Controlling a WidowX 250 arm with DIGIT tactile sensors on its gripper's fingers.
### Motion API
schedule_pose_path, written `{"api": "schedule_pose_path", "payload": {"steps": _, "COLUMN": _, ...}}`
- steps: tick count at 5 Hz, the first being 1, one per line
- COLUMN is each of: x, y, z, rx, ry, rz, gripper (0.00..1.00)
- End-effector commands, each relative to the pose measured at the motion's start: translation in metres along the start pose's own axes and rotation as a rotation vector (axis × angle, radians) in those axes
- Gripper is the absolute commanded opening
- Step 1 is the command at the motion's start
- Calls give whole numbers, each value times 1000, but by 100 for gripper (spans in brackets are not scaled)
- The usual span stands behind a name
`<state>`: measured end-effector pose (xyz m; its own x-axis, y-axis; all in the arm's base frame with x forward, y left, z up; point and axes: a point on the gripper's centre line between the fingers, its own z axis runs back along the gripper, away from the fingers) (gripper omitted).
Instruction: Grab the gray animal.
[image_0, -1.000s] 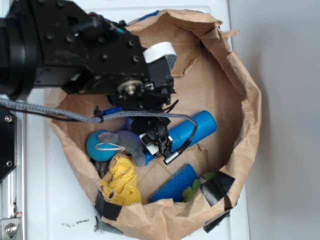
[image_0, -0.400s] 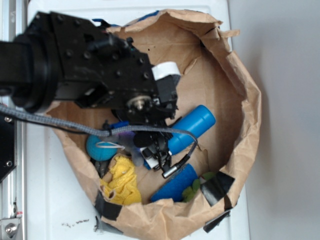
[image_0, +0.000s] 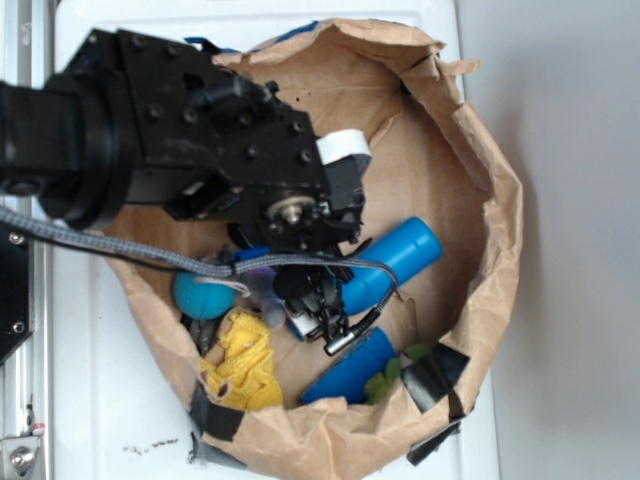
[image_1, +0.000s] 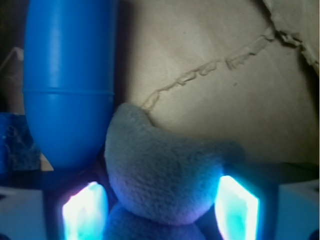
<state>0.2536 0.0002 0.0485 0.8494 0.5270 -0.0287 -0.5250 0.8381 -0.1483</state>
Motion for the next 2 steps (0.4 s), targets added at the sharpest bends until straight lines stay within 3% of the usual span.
{"api": "schedule_pose_path", "payload": {"steps": 1, "x": 14, "y": -5, "z": 14, "rx": -40, "ry": -52, "rz": 7, "gripper": 0}}
{"api": "schedule_pose_path", "payload": {"steps": 2, "x": 17, "y": -5, "z": 17, "rx": -53, "ry": -56, "rz": 16, "gripper": 0}}
